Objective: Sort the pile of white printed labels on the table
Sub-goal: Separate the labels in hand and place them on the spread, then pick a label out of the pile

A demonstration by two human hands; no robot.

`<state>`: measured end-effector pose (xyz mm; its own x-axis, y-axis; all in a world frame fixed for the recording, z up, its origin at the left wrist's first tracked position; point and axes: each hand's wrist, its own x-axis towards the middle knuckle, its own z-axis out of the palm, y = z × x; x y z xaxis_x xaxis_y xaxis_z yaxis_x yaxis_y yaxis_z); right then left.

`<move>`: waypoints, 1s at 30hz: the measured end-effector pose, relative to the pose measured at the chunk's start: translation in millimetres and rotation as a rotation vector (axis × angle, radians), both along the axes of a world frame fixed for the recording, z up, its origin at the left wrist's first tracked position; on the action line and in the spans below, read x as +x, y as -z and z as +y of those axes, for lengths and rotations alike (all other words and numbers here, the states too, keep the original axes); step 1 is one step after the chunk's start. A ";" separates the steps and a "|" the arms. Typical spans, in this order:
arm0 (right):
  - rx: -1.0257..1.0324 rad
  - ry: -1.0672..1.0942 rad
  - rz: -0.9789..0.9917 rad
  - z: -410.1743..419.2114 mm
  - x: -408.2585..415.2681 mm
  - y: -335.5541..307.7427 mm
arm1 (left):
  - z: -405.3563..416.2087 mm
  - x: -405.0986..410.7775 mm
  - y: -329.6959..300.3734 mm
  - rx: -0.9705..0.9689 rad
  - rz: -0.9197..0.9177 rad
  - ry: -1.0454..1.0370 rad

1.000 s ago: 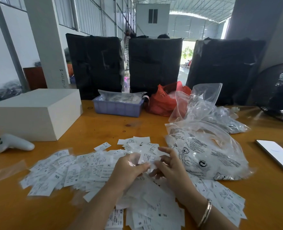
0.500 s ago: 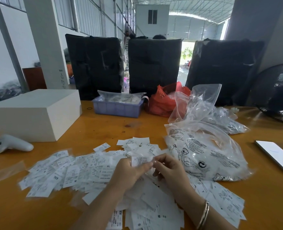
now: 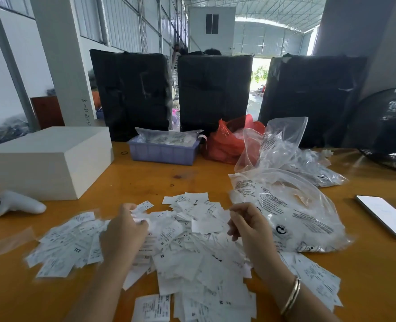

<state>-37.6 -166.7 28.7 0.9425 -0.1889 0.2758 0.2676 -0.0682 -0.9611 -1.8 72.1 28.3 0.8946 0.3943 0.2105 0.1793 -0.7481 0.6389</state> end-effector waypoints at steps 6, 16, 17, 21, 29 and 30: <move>-0.170 0.234 -0.103 -9.6 4.0 -13.4 | -7.9 -0.9 0.2 0.326 -0.223 0.013; -0.669 0.524 0.202 -88.3 69.3 -31.4 | -53.1 -17.5 11.5 0.360 -0.413 0.821; -0.810 0.468 0.287 -92.9 74.0 -28.4 | -54.1 -17.0 13.5 0.353 -0.397 0.865; -1.047 0.318 0.438 -89.5 79.8 -18.1 | -52.7 -15.0 16.1 0.308 -0.375 0.895; -1.014 0.481 0.291 -77.1 70.0 -14.0 | -50.6 -15.5 15.7 0.286 -0.365 0.911; -1.025 0.490 0.297 -77.3 70.1 -13.4 | -50.3 -15.7 15.4 0.283 -0.367 0.910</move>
<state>32.5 -244.1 42.1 0.8836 -0.3666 0.2914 -0.2275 -0.8799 -0.4172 -17.5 21.7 12.9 0.6916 -0.5099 0.5116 -0.7038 -0.6349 0.3186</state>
